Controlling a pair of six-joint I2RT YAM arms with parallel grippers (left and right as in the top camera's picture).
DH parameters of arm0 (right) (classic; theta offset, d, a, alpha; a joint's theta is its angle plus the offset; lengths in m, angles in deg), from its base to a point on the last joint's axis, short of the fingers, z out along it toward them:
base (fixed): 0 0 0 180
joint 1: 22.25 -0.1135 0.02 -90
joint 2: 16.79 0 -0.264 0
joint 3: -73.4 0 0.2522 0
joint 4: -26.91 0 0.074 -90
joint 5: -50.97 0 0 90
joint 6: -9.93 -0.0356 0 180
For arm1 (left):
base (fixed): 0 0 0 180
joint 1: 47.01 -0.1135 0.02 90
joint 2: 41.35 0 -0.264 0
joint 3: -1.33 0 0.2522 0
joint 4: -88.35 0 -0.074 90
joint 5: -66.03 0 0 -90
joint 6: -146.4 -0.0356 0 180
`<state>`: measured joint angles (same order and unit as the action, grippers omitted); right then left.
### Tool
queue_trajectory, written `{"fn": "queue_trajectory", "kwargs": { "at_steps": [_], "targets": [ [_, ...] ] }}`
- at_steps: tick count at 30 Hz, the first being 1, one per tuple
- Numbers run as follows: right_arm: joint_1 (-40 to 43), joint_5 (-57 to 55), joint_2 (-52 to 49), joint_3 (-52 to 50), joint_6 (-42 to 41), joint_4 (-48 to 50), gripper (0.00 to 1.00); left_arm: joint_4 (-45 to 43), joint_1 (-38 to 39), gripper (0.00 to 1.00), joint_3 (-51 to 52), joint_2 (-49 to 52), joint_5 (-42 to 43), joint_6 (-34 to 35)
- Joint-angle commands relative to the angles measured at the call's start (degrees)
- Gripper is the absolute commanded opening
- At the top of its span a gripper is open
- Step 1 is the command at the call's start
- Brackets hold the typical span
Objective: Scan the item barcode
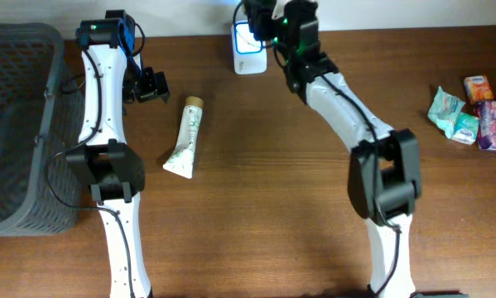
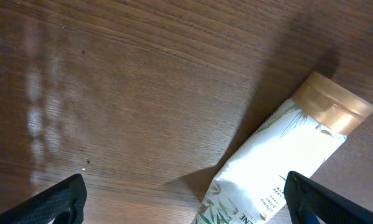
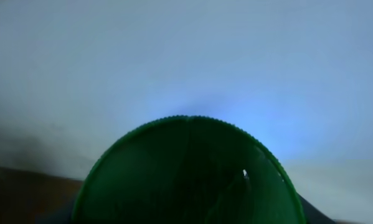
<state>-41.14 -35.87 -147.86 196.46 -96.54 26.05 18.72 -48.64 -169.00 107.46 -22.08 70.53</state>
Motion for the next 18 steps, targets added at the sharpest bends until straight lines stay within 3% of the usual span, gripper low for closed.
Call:
{"fn": "queue_trajectory", "kwargs": {
  "at_steps": [1,4,15,18],
  "targets": [
    [-1.29,1.77,-4.44,1.01,0.20,7.34,0.50,0.11,0.07,0.99,0.00,-2.25,-0.39,0.13],
    [-1.84,1.11,-5.99,1.03,0.20,11.67,0.50,0.11,0.07,0.99,0.00,-2.25,-0.39,0.13],
    [-1.57,1.09,-6.69,1.03,0.15,11.52,0.45,0.11,0.07,0.99,0.00,-2.25,-0.42,0.13],
    [1.79,-0.20,-1.97,1.03,-0.50,5.68,0.43,0.11,0.07,0.99,0.00,-2.25,-0.39,0.13]
  ]
}}
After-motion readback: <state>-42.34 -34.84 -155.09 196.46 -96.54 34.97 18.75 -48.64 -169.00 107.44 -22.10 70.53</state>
